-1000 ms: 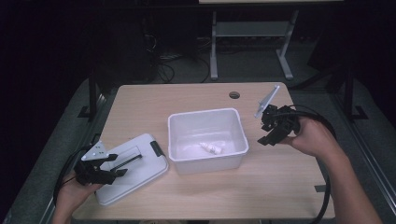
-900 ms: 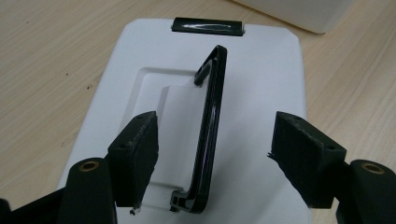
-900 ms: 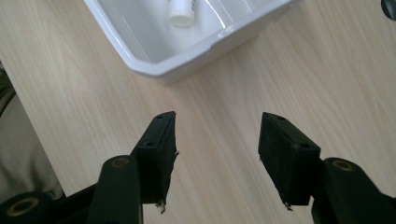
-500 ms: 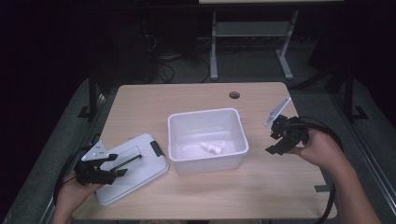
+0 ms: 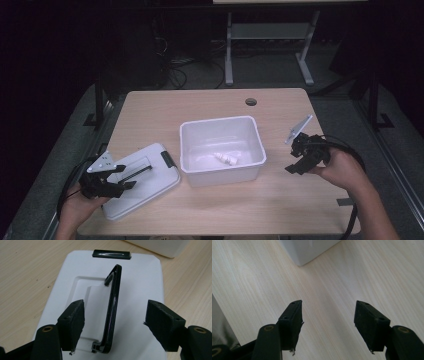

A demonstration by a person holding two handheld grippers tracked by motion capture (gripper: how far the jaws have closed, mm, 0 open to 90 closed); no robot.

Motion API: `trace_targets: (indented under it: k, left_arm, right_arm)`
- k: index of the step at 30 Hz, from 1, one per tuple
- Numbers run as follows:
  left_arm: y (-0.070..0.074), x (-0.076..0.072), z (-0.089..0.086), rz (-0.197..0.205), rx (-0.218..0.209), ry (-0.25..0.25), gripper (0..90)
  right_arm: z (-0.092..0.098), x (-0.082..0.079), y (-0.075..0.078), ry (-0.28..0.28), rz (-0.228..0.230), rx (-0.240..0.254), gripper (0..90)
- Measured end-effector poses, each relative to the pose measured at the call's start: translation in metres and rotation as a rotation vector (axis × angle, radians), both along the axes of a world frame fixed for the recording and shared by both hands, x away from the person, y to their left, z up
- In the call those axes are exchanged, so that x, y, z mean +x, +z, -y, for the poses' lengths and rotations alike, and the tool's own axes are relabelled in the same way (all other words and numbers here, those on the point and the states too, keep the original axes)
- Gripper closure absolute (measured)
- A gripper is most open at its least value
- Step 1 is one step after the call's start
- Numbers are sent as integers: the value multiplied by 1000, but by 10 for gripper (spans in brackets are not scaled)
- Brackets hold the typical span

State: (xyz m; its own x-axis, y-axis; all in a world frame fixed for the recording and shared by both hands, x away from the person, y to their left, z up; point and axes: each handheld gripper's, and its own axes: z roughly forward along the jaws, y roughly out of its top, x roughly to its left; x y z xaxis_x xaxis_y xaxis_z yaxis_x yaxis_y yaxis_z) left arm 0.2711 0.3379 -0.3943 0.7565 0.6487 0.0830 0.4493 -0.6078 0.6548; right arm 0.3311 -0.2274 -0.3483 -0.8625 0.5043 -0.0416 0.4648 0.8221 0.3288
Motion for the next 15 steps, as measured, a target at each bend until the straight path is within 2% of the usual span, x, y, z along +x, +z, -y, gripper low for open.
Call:
trace_targets:
  k: [15]
  left_arm:
    - [1, 0, 7, 2, 19, -17, 308]
  right_arm:
    - [2, -8, -32, -16, 2, 48, 367]
